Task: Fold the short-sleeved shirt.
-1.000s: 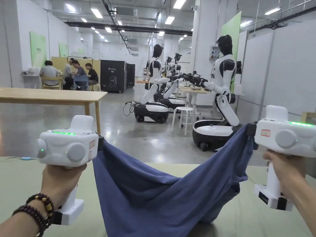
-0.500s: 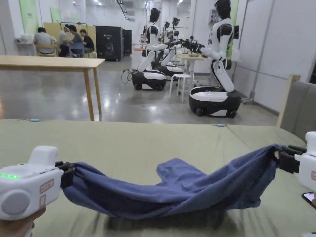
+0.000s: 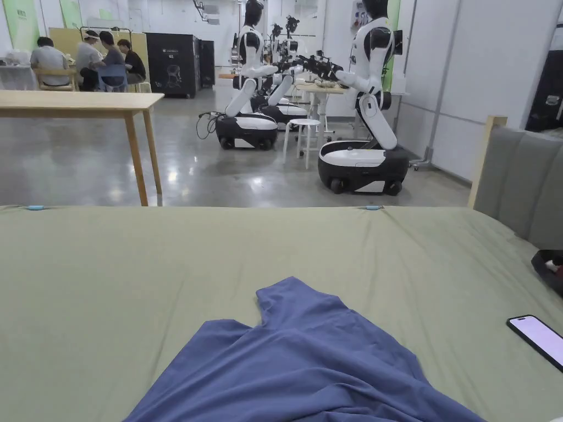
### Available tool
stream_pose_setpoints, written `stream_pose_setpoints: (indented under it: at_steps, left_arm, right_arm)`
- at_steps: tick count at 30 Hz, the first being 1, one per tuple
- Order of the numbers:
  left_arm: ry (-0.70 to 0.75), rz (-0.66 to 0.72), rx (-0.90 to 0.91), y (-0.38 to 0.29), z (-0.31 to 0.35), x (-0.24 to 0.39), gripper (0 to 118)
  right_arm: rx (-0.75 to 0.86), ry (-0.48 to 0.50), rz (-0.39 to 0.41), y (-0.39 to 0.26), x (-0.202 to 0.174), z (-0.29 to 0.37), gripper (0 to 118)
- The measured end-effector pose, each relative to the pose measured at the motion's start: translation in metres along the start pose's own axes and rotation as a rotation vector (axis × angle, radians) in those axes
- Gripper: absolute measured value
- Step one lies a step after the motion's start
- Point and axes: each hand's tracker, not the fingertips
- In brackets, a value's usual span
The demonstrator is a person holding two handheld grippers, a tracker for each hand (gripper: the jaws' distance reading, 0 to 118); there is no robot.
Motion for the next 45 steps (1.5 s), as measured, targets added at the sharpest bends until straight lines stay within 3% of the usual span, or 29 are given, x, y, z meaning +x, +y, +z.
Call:
stream_pose_setpoints:
  at_steps: [3,4,5,6,7,8,12,15,16,17,18,19,24,28,29,30,31,32,34,35,38,42,43,45]
  left_arm:
    - [0.016,-0.003,-0.02,0.01,-0.005,-0.007,5]
    - [0.019,-0.005,-0.03,0.011,-0.004,-0.004,18]
    - [0.023,-0.005,-0.029,0.011,-0.005,-0.005,47]
    - [0.02,0.001,-0.028,0.01,-0.004,-0.005,94]
    - [0.022,0.009,-0.025,0.01,-0.004,-0.006,118]
    - [0.029,0.025,-0.028,0.008,-0.004,-0.006,114]
    - [0.031,0.134,0.094,-0.001,0.012,-0.01,115]
    - [0.022,0.178,0.147,-0.003,0.026,-0.009,111]
    - [0.035,0.174,0.187,0.0,0.04,-0.003,96]
    - [0.053,0.172,0.224,-0.001,0.047,0.0,64]
    - [0.068,0.179,0.259,-0.003,0.052,0.003,14]
    - [0.096,0.169,0.29,-0.003,0.055,0.004,0]
    - [0.049,0.313,0.242,-0.008,0.06,0.004,0]
    - [0.136,0.371,0.183,-0.009,0.048,-0.007,1]
    - [0.132,0.391,0.157,-0.011,0.041,-0.01,16]
    - [0.114,0.414,0.124,-0.014,0.033,-0.014,47]
    - [0.098,0.454,0.079,-0.018,0.025,-0.015,103]
    - [0.103,0.472,0.063,-0.017,0.021,-0.018,118]
    - [0.093,0.47,0.009,-0.025,0.004,-0.02,114]
    - [0.049,0.434,0.084,-0.024,0.002,-0.019,115]
    - [0.159,0.408,-0.016,-0.016,-0.003,-0.02,110]
    - [0.159,0.361,-0.052,-0.03,-0.025,-0.016,100]
    - [0.197,0.323,-0.048,-0.035,-0.022,-0.01,92]
    - [0.188,0.229,0.023,-0.04,-0.015,0.004,63]
  right_arm:
    - [-0.018,-0.014,0.003,-0.001,0.004,-0.015,12]
    - [-0.029,-0.007,-0.009,0.0,0.007,-0.018,26]
    - [-0.023,-0.003,-0.025,0.001,0.009,-0.02,65]
    - [-0.003,0.01,-0.043,0.0,0.009,-0.017,116]
    - [0.017,0.028,-0.072,-0.001,0.012,-0.014,117]
    - [0.034,0.02,-0.102,0.0,0.016,-0.011,113]
    - [0.176,0.036,-0.182,0.016,0.013,0.045,114]
    - [0.312,0.024,-0.178,0.012,-0.013,0.099,109]
    - [0.375,0.04,-0.172,0.012,-0.022,0.114,89]
    - [0.426,0.057,-0.167,0.012,-0.031,0.128,51]
    - [0.45,0.06,-0.162,0.012,-0.021,0.123,0]
    - [0.468,0.052,-0.157,0.013,-0.026,0.128,0]
    - [0.477,0.081,-0.113,0.02,-0.044,0.139,0]
    - [0.485,0.092,-0.082,0.022,-0.054,0.14,0]
    - [0.48,0.096,-0.079,0.024,-0.056,0.139,0]
    - [0.48,0.103,-0.076,0.024,-0.057,0.137,0]
    - [0.472,0.111,-0.076,0.026,-0.059,0.135,0]
    - [0.467,0.114,-0.076,0.027,-0.062,0.134,0]
    - [0.462,0.125,-0.069,0.027,-0.065,0.132,0]
    - [0.459,0.129,-0.063,0.028,-0.067,0.132,0]
    - [0.452,0.148,-0.055,0.031,-0.07,0.129,0]
    - [0.442,0.151,-0.039,0.032,-0.076,0.127,0]
    - [0.436,0.152,-0.036,0.032,-0.077,0.126,0]
    - [0.423,0.156,-0.033,0.031,-0.079,0.125,0]
